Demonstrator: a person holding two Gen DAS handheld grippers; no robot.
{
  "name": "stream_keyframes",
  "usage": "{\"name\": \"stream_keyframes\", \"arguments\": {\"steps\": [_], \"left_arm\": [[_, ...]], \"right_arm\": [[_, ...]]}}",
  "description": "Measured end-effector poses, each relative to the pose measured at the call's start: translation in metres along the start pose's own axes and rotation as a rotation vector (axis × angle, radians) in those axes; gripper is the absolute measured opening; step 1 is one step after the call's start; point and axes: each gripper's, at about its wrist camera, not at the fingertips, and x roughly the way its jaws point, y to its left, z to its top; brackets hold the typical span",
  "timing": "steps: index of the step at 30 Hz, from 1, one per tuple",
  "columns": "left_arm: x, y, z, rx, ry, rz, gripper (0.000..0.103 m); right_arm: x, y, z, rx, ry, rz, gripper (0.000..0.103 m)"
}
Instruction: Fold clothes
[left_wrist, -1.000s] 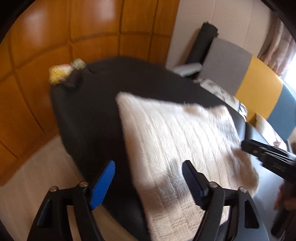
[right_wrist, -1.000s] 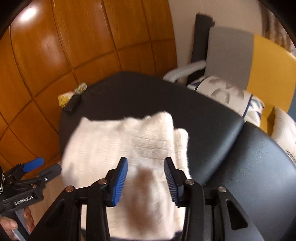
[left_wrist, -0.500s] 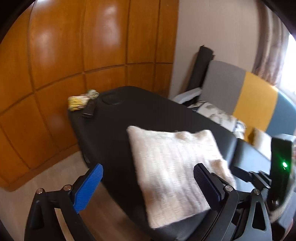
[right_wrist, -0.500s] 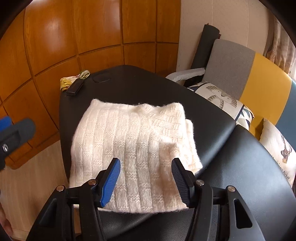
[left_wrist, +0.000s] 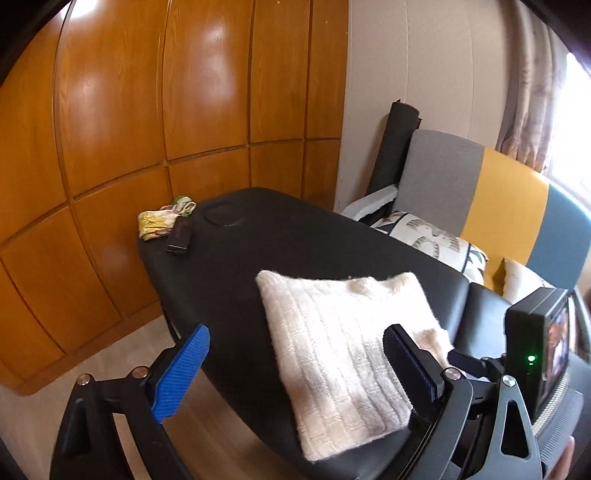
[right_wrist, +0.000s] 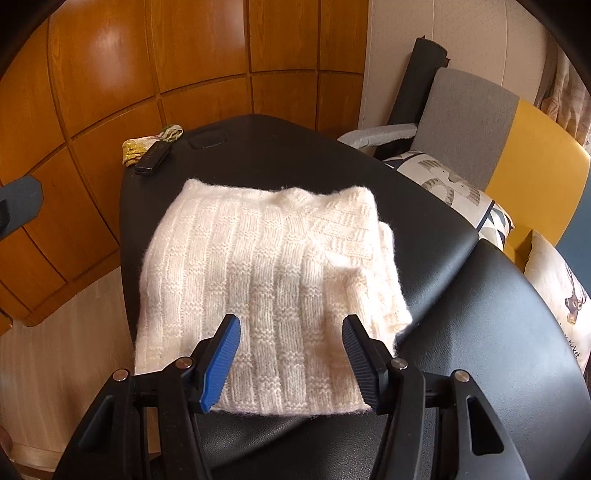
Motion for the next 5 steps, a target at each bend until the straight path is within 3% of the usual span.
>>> {"name": "stream_keyframes", "arguments": {"steps": [5], "left_arm": [[0.0077, 0.0006, -0.0016, -0.02, 0.024, -0.003, 0.088]], "right_arm": [[0.0009, -0.002, -0.0006, -0.002, 0.003, 0.001, 0.058]]}}
